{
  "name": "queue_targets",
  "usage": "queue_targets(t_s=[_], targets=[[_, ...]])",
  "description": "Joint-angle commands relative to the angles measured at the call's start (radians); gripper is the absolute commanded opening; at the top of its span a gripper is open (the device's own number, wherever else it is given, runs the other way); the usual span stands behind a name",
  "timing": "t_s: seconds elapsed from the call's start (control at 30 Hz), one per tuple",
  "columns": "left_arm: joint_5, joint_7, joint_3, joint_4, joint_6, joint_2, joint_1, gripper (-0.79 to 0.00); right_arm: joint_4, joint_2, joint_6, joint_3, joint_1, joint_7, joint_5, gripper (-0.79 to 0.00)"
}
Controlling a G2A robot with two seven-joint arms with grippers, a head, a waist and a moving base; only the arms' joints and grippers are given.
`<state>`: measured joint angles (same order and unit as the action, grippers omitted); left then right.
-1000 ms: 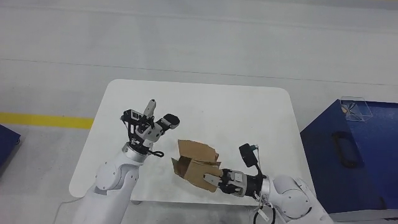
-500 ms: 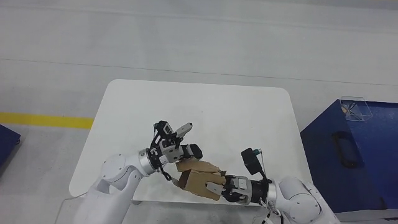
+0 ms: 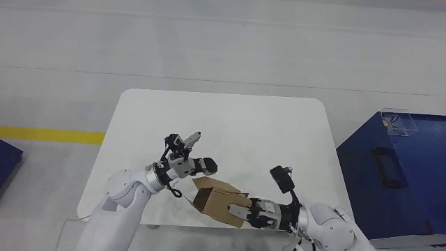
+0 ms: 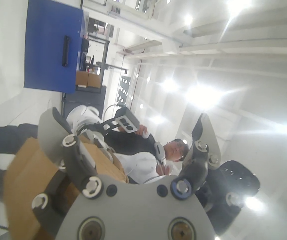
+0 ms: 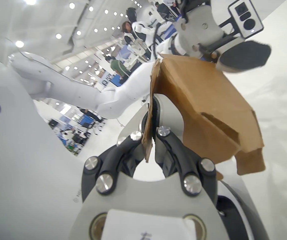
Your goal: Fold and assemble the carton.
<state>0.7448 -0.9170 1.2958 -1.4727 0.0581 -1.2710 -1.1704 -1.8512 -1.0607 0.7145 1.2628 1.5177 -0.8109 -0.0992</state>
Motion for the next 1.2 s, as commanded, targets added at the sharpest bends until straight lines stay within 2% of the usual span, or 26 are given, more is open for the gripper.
queue_targets(t_s=[0.0,0.13,0.27,0.4,0.6,0.77,0.93,0.97,1.0,1.03,1.07,1.1,1.17], targets=[[-0.277,0.057,0.037,-0.058,-0.096,0.015,-0.015,0.000,0.019,0.005,-0.017,0.014,-0.009,-0.033,-0.075,-0.785],[-0.655,0.074,0.085,-0.259,-0.120,0.048,-0.087,0.000,0.058,0.015,-0.070,0.041,-0.022,-0.101,-0.203,-0.785],[-0.864,-0.030,0.130,-0.405,-0.095,0.074,-0.145,0.000,0.083,0.023,-0.109,0.063,-0.039,-0.178,-0.290,-0.785],[-1.042,-0.091,0.138,-0.497,-0.069,0.092,-0.188,0.000,0.100,0.029,-0.132,0.078,-0.049,-0.223,-0.345,-0.785],[-1.088,-0.182,0.117,-0.537,-0.040,0.103,-0.195,0.000,0.093,0.033,-0.148,0.072,-0.052,-0.269,-0.332,-0.785],[-1.151,-0.248,0.055,-0.548,-0.018,0.109,-0.172,0.000,0.079,0.036,-0.161,0.060,-0.051,-0.297,-0.328,-0.785],[-1.198,-0.265,-0.008,-0.547,0.010,0.110,-0.146,-0.040,0.064,0.038,-0.170,0.050,-0.049,-0.318,-0.330,-0.785],[-1.202,-0.268,-0.021,-0.543,0.017,0.110,-0.141,-0.077,0.062,0.039,-0.169,0.050,-0.049,-0.319,-0.328,-0.785],[-1.206,-0.267,-0.031,-0.539,0.020,0.110,-0.134,-0.188,0.060,0.039,-0.168,0.049,-0.048,-0.319,-0.326,-0.785],[-1.210,-0.264,-0.040,-0.533,0.024,0.110,-0.129,-0.336,0.059,0.040,-0.167,0.049,-0.047,-0.318,-0.325,-0.785],[-1.209,-0.266,-0.049,-0.526,0.030,0.110,-0.124,-0.409,0.057,0.040,-0.167,0.049,-0.046,-0.317,-0.324,-0.785],[-1.210,-0.263,-0.054,-0.521,0.034,0.110,-0.117,-0.431,0.056,0.041,-0.165,0.050,-0.045,-0.317,-0.323,-0.785],[-1.210,-0.254,-0.062,-0.512,0.038,0.110,-0.108,-0.425,0.055,0.042,-0.163,0.051,-0.042,-0.318,-0.323,-0.785]])
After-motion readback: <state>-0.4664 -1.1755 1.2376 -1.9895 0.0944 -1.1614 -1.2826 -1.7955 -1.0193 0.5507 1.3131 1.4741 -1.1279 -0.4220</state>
